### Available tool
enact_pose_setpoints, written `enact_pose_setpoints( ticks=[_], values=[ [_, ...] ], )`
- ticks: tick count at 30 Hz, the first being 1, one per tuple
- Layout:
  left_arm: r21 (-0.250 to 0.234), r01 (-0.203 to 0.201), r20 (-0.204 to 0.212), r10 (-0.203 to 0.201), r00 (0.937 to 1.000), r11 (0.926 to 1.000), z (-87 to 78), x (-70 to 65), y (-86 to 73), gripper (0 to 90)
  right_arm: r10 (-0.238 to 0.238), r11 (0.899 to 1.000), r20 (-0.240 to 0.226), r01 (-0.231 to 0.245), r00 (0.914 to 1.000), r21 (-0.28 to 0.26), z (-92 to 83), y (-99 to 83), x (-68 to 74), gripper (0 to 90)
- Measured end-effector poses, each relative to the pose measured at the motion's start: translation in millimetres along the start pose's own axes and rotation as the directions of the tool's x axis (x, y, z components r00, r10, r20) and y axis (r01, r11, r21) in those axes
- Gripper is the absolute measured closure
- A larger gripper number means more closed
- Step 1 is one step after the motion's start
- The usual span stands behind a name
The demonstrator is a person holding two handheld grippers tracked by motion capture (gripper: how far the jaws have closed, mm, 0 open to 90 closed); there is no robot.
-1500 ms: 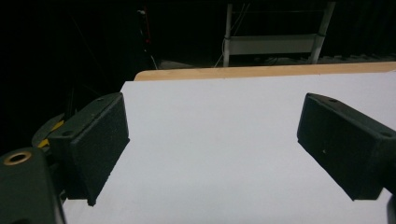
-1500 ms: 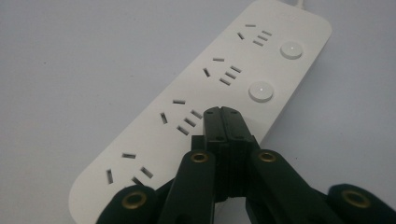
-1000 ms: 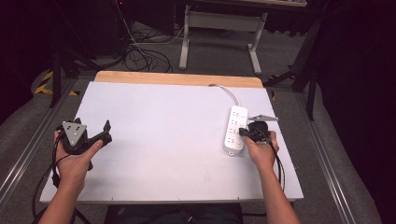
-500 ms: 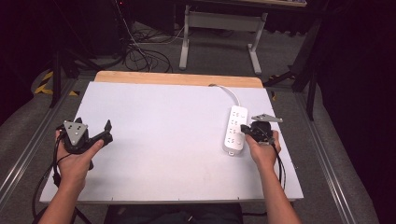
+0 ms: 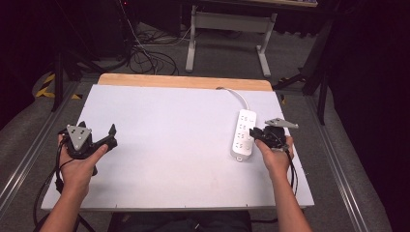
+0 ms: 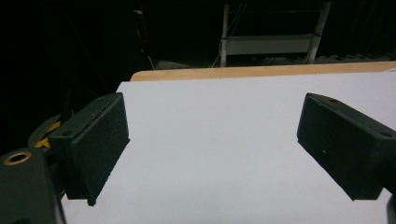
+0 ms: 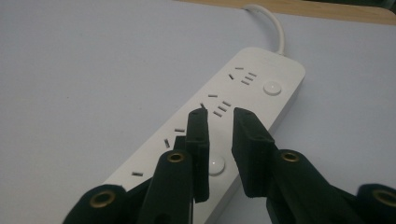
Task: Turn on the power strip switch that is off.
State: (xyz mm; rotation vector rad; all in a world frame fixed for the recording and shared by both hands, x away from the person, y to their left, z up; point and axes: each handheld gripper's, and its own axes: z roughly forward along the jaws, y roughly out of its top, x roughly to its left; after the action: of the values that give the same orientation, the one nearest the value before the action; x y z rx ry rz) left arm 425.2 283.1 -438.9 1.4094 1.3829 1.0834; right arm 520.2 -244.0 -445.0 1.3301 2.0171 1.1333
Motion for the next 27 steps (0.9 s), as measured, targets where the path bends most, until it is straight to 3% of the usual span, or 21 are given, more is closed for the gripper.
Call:
enact_pose_setpoints(
  ticks=[2, 7, 12, 14, 15, 18, 24, 27],
  values=[
    [0.0, 0.0, 0.0, 0.0, 1.0, 1.0, 0.0, -0.3, 0.1, 9.6, -0.005, 1.0, 0.0, 0.005, 1.0, -0.01, -0.5, 0.0, -0.3, 75.7],
    [-0.001, -0.005, 0.001, 0.005, 1.0, 1.0, 0.7, -1.1, 0.2, 9.6, 0.014, 1.0, 0.0, -0.014, 0.9999, -0.022, -3.0, -0.2, -1.1, 64.3],
    [0.002, -0.009, 0.002, 0.009, 1.0, 1.0, 0.8, -0.9, 0.5, 9.7, 0.003, 0.999, -0.016, -0.003, 0.9999, -0.033, -5.3, -0.9, -2.0, 62.0],
    [0.0, -0.004, 0.002, 0.004, 1.0, 1.0, 0.8, -1.3, 0.6, 9.7, 0.007, 0.999, -0.021, -0.008, 0.9998, -0.042, -6.2, -1.3, -2.0, 57.6],
    [0.0, -0.005, 0.002, 0.005, 1.0, 1.0, 0.8, -1.4, 0.6, 9.7, 0.006, 0.998, -0.021, -0.007, 0.9998, -0.055, -7.5, -1.4, -1.8, 51.2],
    [-0.004, -0.004, 0.005, 0.004, 1.0, 1.0, 0.8, -1.9, 0.6, 9.7, 0.016, 0.998, -0.026, -0.018, 0.9995, -0.062, -9.5, -1.4, -1.8, 46.9],
    [-0.006, -0.004, 0.008, 0.004, 1.0, 1.0, 1.5, -2.9, 0.6, 9.7, 0.021, 0.995, -0.05, -0.026, 0.9985, -0.096, -15.7, -2.9, -4.9, 42.9],
    [-0.005, -0.004, 0.008, 0.004, 1.0, 1.0, 1.8, -2.8, 0.7, 9.7, 0.022, 0.994, -0.053, -0.028, 0.9983, -0.102, -18.0, -4.2, -6.1, 31.4]
  ],
)
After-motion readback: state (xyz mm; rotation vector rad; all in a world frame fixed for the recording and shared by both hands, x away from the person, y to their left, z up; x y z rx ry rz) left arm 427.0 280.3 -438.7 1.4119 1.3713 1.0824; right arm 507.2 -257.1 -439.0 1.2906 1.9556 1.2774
